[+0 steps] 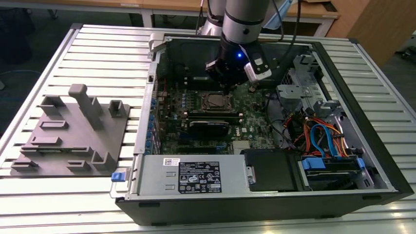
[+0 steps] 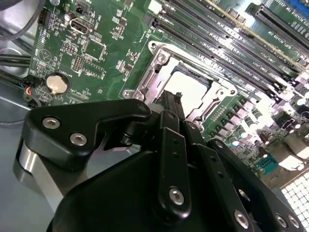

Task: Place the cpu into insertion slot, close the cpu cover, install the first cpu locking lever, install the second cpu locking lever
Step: 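Install the second cpu locking lever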

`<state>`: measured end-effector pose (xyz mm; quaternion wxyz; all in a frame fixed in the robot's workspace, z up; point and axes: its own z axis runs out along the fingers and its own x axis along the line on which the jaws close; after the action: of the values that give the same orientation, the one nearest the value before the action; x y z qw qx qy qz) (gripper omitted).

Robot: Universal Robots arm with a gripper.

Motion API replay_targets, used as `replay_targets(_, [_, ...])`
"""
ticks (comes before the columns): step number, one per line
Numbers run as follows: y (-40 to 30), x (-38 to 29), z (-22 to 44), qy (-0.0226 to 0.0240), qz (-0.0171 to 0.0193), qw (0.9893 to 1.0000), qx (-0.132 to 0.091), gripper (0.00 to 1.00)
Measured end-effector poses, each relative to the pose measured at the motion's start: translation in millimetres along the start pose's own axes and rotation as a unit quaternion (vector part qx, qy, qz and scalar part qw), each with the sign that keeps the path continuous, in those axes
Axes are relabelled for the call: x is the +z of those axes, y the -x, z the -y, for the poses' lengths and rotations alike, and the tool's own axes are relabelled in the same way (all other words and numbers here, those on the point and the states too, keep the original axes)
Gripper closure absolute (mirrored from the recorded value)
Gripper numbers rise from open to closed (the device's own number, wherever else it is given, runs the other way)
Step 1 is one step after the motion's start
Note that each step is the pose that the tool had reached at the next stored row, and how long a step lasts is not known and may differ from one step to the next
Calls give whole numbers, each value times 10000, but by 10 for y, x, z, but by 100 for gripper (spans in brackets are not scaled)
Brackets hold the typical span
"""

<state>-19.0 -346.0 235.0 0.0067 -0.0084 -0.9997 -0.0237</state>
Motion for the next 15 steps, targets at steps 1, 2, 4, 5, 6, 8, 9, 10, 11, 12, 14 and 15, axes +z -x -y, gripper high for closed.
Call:
replay_targets(1, [0, 0, 6, 0, 0, 10000, 0, 90])
replay_targets(2, [0, 0, 12, 0, 0, 10000, 0, 90])
replay_targets(4, [0, -1, 27, 0, 0, 10000, 0, 90])
replay_targets(5, [0, -1, 36, 0, 0, 10000, 0, 90])
replay_targets(6, [1, -2, 46, 1, 0, 10000, -1, 90])
replay_targets(8, [1, -3, 67, 0, 0, 10000, 0, 90])
replay_targets(9, [1, -4, 79, 0, 0, 10000, 0, 90])
replay_targets(10, [2, -4, 92, 0, 0, 10000, -1, 90])
replay_targets(11, [2, -5, 106, 0, 0, 10000, 0, 90])
replay_targets(12, [2, -6, 121, 0, 0, 10000, 0, 90])
replay_targets(14, [2, -7, 151, 0, 0, 10000, 0, 90])
replay_targets(15, [3, -7, 165, 1, 0, 10000, 0, 90])
